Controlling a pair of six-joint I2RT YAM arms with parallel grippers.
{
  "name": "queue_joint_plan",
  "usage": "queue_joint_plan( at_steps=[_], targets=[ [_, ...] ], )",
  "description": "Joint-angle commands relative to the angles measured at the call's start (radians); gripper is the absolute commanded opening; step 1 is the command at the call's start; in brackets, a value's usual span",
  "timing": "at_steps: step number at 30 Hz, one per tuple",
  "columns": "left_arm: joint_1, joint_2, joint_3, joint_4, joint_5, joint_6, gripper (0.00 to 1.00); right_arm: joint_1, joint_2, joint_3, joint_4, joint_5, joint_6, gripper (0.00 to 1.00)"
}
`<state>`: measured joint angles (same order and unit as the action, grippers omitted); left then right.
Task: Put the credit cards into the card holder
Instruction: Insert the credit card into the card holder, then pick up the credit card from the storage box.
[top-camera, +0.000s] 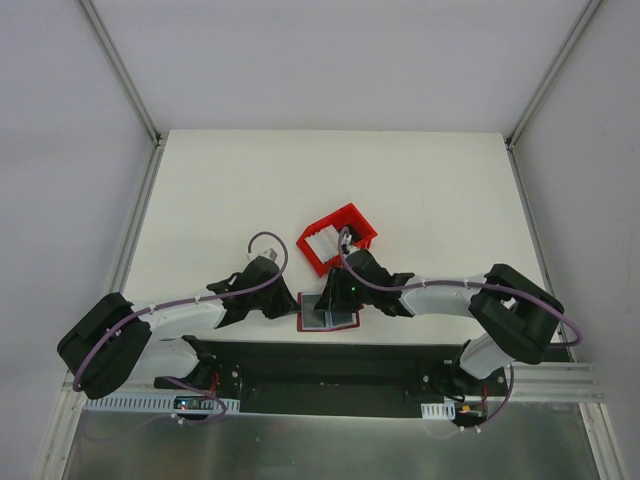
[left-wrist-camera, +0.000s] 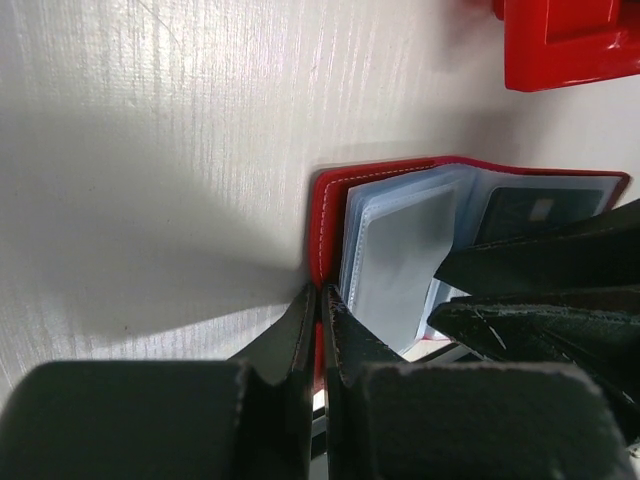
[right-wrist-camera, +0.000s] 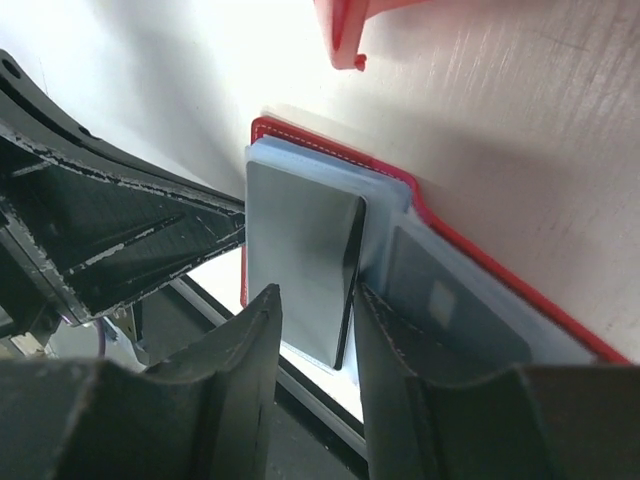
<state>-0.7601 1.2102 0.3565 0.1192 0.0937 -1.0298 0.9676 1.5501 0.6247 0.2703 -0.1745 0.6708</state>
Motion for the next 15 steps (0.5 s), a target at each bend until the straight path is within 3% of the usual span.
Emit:
queue_joint_plan(
  at_steps=[1,4,9,15],
  targets=[
    [-0.007,0.018,-0.005,-0.073,-0.058,0.019,0.00,0.014,-0.088,0.061,-0.100,0.021,-0.094,0.40],
    [-0.007,0.023,0.004,-0.078,-0.064,0.023,0.00,0.013,-0.160,0.092,-0.202,0.073,-0.181,0.44],
    [-0.005,0.029,0.016,-0.081,-0.075,0.022,0.00,-0.032,-0.261,0.164,-0.362,0.112,-0.318,0.63],
    [-0.002,0.035,0.027,-0.082,-0.077,0.027,0.00,-0.148,-0.282,0.245,-0.453,0.061,-0.428,0.68]
  ],
)
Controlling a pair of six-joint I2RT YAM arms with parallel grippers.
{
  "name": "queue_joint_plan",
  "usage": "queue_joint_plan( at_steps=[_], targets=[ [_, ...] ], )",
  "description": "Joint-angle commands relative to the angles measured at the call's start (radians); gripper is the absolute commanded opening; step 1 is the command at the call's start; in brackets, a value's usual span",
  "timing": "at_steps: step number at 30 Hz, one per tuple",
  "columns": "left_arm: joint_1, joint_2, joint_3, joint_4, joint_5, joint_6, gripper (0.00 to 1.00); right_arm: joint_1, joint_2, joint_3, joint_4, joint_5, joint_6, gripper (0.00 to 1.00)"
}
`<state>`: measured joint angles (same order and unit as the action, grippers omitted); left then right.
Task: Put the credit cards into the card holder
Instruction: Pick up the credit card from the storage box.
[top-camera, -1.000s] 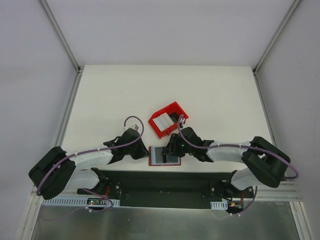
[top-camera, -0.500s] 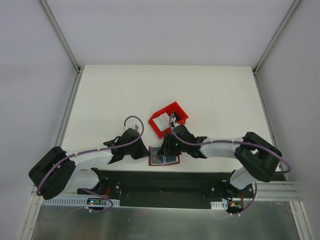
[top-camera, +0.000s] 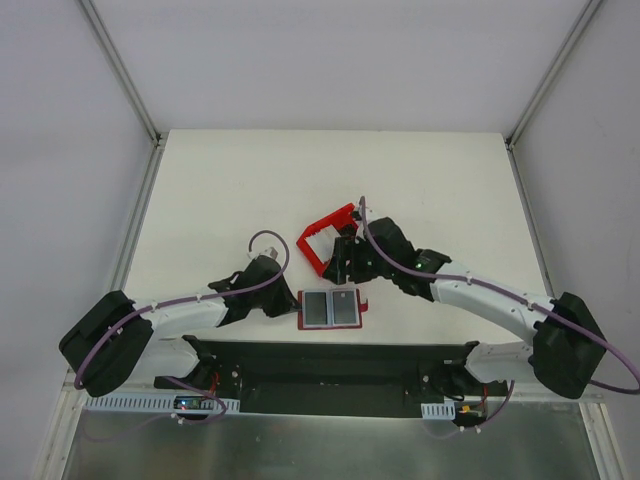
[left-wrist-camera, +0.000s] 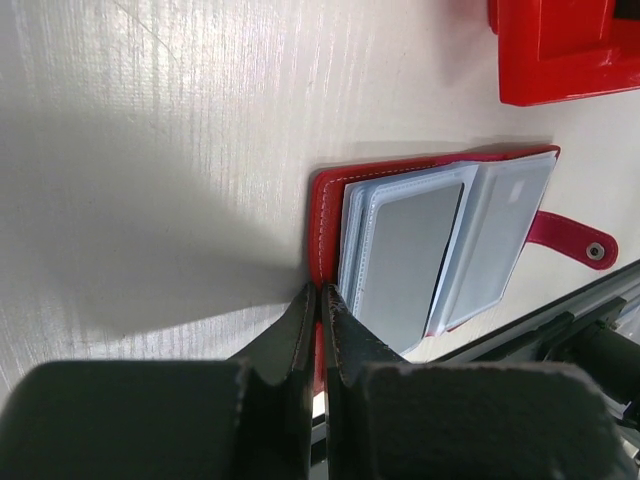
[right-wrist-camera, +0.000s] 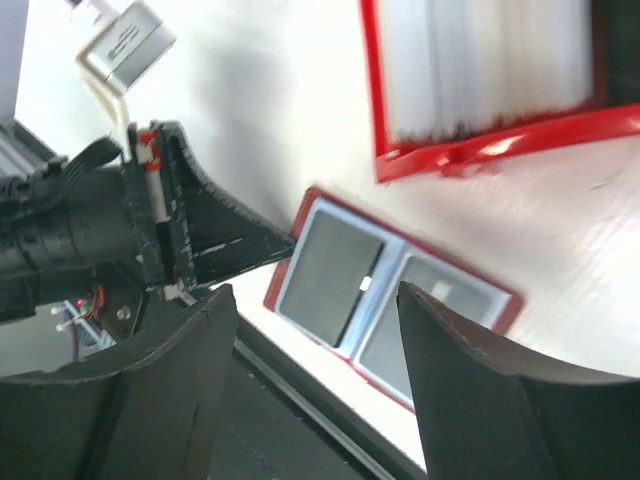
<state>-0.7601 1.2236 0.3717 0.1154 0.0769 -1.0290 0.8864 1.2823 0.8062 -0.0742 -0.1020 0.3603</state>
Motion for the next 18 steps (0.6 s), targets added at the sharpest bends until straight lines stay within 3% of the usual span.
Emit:
queue_joint_plan(
  at_steps=[1,7,11,18],
  targets=[
    [0.001,0.024,0.015,-0.079,-0.058,0.029,0.00,-0.082,-0.009,0.079,-0.119,-0.015,-0.144,0.69],
    [0.002,0.022,0.015,-0.077,-0.057,0.035,0.00,-0.164,0.044,0.203,-0.171,-0.022,-0.296,0.72],
    [0.001,0.020,0.012,-0.077,-0.057,0.040,0.00,-0.247,0.169,0.368,-0.277,-0.122,-0.294,0.72],
    [0.005,0.022,0.013,-0.077,-0.052,0.049,0.00,-0.305,0.373,0.502,-0.254,-0.208,-0.313,0.72]
  ],
)
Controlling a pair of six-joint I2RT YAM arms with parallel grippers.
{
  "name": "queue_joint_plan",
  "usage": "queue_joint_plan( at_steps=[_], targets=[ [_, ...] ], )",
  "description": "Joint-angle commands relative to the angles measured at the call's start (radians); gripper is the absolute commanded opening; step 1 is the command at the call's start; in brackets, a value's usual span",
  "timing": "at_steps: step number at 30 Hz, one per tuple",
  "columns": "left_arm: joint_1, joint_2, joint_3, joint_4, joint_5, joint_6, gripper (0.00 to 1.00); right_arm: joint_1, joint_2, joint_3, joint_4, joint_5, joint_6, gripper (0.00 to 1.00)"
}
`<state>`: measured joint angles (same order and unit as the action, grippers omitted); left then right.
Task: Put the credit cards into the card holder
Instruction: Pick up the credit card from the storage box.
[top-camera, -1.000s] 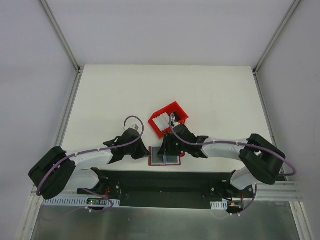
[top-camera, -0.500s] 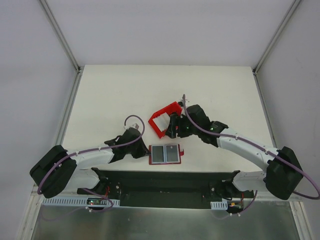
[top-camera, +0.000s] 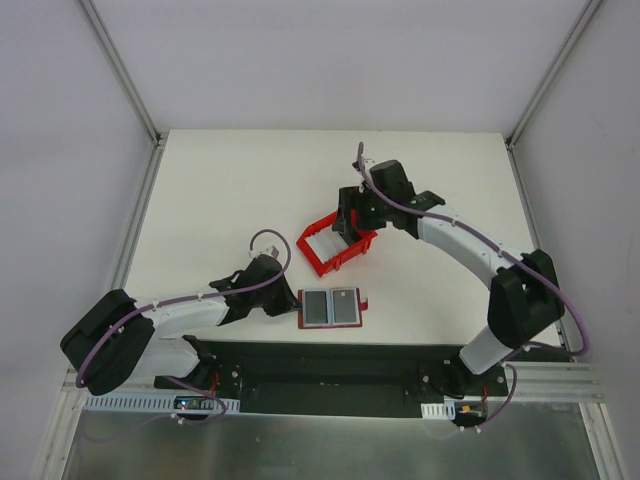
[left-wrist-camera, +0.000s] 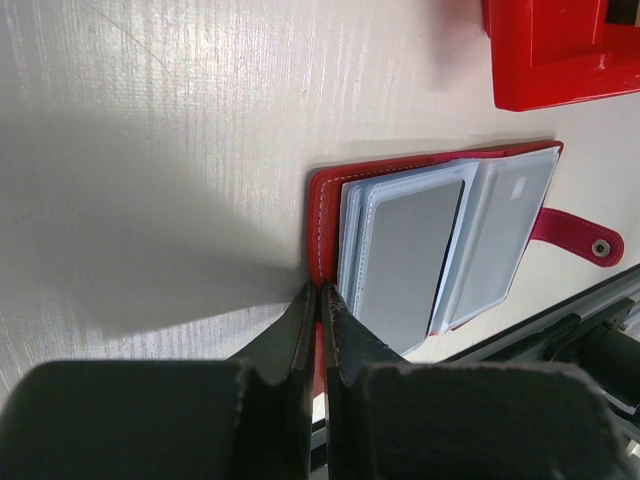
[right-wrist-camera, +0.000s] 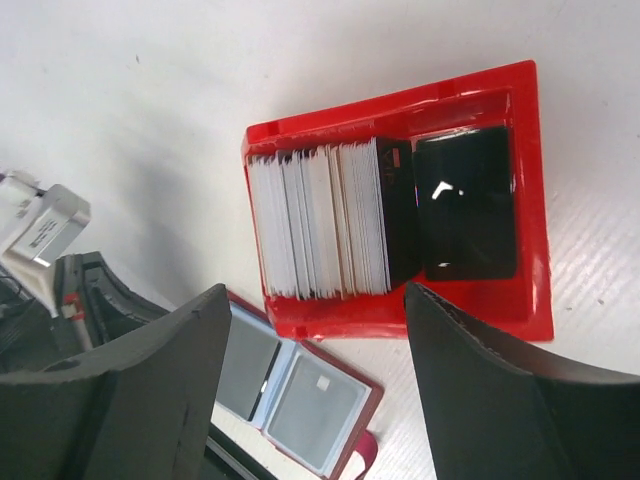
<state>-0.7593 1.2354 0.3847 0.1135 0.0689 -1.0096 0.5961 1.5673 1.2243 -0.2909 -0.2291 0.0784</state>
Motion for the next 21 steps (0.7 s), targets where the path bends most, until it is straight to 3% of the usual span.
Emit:
queue_joint_plan(
  at_steps=[1,7,11,21],
  targets=[
    [0.006,0.013,0.000,-0.075,-0.043,0.031,0.00,-0.019,0.112,0.108,-0.043,-0.093,-0.031,0.72],
    [0.011,0.015,-0.003,-0.077,-0.034,0.039,0.00,-0.044,0.246,0.188,-0.048,-0.105,-0.037,0.74],
    [0.014,0.018,-0.001,-0.075,-0.034,0.043,0.00,-0.088,0.263,0.158,-0.004,-0.095,-0.006,0.75],
    [0.021,0.049,0.014,-0.075,-0.026,0.054,0.00,-0.108,0.191,0.014,0.036,-0.066,0.014,0.76]
  ],
)
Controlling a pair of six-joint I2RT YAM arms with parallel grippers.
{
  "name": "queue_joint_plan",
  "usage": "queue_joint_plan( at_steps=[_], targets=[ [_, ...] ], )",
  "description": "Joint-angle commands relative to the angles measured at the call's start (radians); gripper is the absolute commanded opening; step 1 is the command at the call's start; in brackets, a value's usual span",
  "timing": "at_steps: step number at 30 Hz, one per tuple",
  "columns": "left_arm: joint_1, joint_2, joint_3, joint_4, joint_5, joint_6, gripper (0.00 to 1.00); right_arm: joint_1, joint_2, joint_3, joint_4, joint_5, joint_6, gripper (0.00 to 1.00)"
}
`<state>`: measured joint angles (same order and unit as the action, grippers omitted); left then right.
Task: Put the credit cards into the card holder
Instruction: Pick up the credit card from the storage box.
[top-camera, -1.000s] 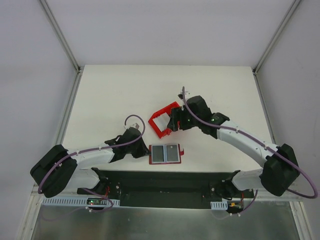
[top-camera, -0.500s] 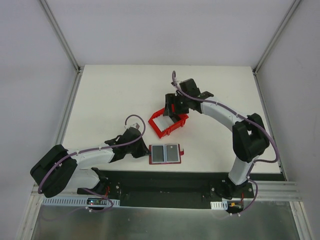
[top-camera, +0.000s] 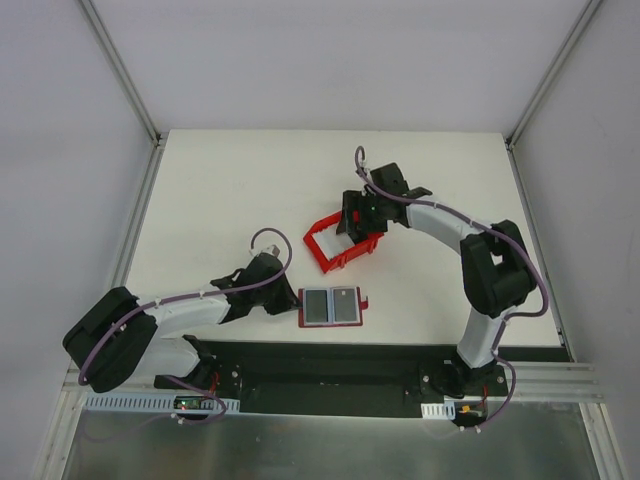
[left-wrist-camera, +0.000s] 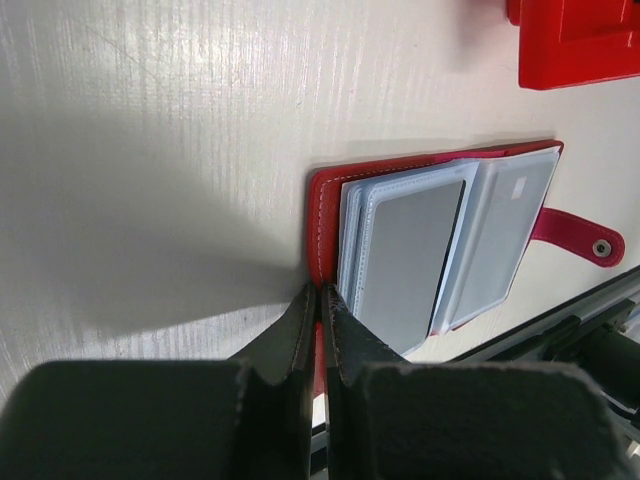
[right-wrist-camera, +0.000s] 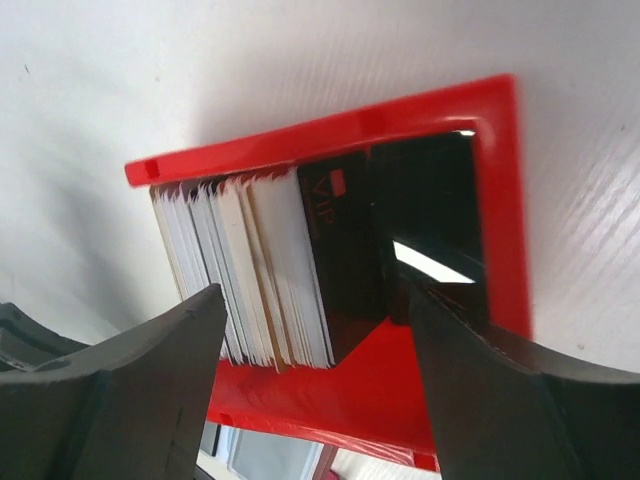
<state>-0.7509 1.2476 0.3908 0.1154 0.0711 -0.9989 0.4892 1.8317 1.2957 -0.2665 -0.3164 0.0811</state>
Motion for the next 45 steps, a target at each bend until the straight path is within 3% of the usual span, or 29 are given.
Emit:
queue_joint_plan(
  at_steps=[1,7,16,29,45],
  targets=[
    [0.012,0.039,0.011,-0.077,-0.027,0.043,0.00,-0.001,-0.084,-0.074,0.013,0.030,0.014,0.76],
    [0.012,0.044,0.017,-0.077,-0.025,0.045,0.00,-0.001,-0.160,-0.162,0.076,0.020,0.055,0.77],
    [0.012,0.042,0.025,-0.077,-0.014,0.048,0.00,0.000,-0.046,-0.027,-0.005,0.000,0.036,0.78],
    [0.012,0.044,0.023,-0.077,-0.008,0.051,0.00,0.017,0.037,0.037,-0.066,-0.045,0.019,0.82],
    [0.013,0.044,0.026,-0.077,-0.008,0.052,0.00,0.017,-0.037,0.034,-0.053,-0.053,0.039,0.61]
  ],
)
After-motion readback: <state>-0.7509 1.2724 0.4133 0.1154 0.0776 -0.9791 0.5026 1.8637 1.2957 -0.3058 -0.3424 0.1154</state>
